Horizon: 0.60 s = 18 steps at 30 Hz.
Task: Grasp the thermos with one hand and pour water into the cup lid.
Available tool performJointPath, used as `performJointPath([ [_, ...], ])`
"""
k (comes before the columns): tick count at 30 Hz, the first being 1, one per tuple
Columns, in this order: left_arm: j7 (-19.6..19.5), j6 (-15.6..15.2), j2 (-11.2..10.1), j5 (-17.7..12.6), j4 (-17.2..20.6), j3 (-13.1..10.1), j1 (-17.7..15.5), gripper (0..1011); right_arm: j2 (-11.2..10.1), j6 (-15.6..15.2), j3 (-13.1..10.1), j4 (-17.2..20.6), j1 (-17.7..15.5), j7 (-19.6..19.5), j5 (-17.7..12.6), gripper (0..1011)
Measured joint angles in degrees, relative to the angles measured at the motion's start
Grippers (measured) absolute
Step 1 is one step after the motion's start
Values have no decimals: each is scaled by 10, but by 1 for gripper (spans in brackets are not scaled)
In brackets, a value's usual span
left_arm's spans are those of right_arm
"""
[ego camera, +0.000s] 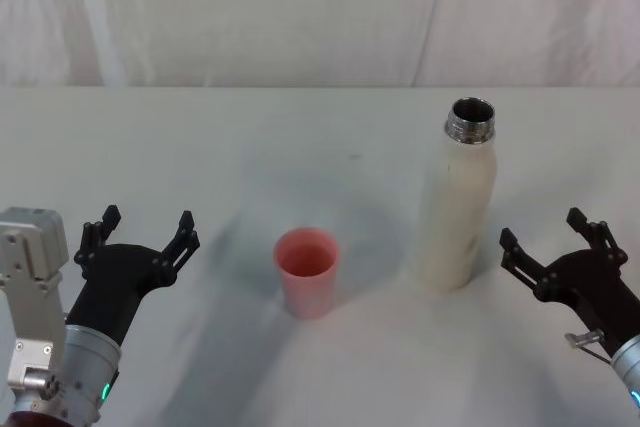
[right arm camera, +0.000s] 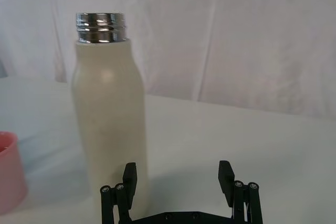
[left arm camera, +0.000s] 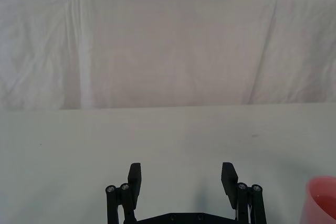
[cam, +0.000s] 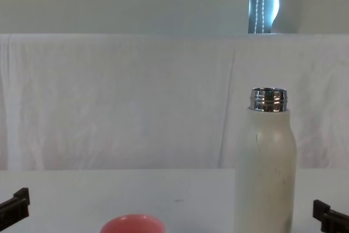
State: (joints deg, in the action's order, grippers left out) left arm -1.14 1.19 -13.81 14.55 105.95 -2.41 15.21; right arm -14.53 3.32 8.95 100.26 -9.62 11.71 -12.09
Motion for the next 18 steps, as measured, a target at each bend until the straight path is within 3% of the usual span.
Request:
performJointPath([
  [18, 0, 0, 0, 0, 0, 0, 0, 1001, 12, 12, -23, -31, 9, -7, -3, 1001],
])
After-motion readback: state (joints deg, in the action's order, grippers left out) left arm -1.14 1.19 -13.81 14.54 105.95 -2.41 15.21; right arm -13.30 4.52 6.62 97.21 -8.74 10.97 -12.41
